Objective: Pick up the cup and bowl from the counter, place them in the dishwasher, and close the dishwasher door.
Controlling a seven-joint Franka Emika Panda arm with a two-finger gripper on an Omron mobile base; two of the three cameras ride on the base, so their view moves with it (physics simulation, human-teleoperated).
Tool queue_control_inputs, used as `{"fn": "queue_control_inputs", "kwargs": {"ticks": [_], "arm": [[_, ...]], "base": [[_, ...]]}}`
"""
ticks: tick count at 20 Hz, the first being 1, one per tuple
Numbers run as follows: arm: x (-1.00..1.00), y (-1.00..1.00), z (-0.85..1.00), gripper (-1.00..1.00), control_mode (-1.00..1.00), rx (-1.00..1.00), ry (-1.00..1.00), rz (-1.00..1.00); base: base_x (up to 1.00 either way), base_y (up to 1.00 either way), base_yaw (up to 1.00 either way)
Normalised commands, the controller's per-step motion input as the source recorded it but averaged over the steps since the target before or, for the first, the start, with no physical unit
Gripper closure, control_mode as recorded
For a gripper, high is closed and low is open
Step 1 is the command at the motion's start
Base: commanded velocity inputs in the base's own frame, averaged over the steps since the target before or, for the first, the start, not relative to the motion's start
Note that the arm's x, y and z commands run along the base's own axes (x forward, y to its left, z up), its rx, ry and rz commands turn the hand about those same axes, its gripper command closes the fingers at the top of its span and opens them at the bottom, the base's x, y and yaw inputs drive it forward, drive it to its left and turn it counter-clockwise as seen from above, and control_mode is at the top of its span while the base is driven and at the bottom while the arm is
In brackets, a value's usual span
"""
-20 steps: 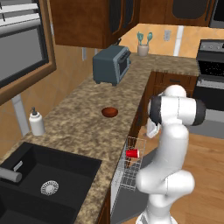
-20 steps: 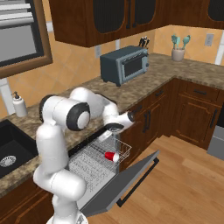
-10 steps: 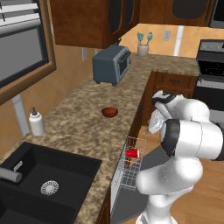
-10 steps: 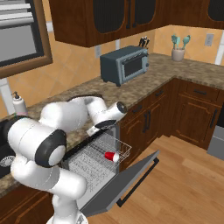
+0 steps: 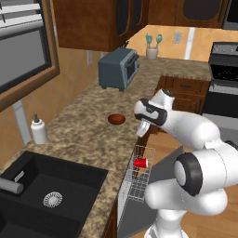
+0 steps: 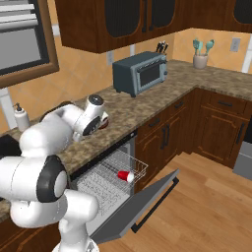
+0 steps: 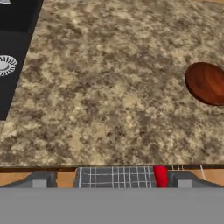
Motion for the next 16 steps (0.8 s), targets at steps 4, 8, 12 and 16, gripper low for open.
{"fn": "queue_control_inputs", "kwargs": {"ticks": [4, 8, 12, 16], "arm": [[0.0, 0.55, 0.12, -1.0, -1.0, -0.32, 0.0, -0.09], [0.37, 0.49, 0.01, -1.0, -1.0, -0.26, 0.06, -0.11], [0.58, 0.05, 0.0, -1.0, -1.0, -0.12, 0.12, -0.03], [0.48, 0.05, 0.0, -1.0, -1.0, -0.07, 0.06, 0.0]], "base": [[0.0, 0.0, 0.0], [0.0, 0.0, 0.0], [0.0, 0.0, 0.0], [0.0, 0.0, 0.0]]}}
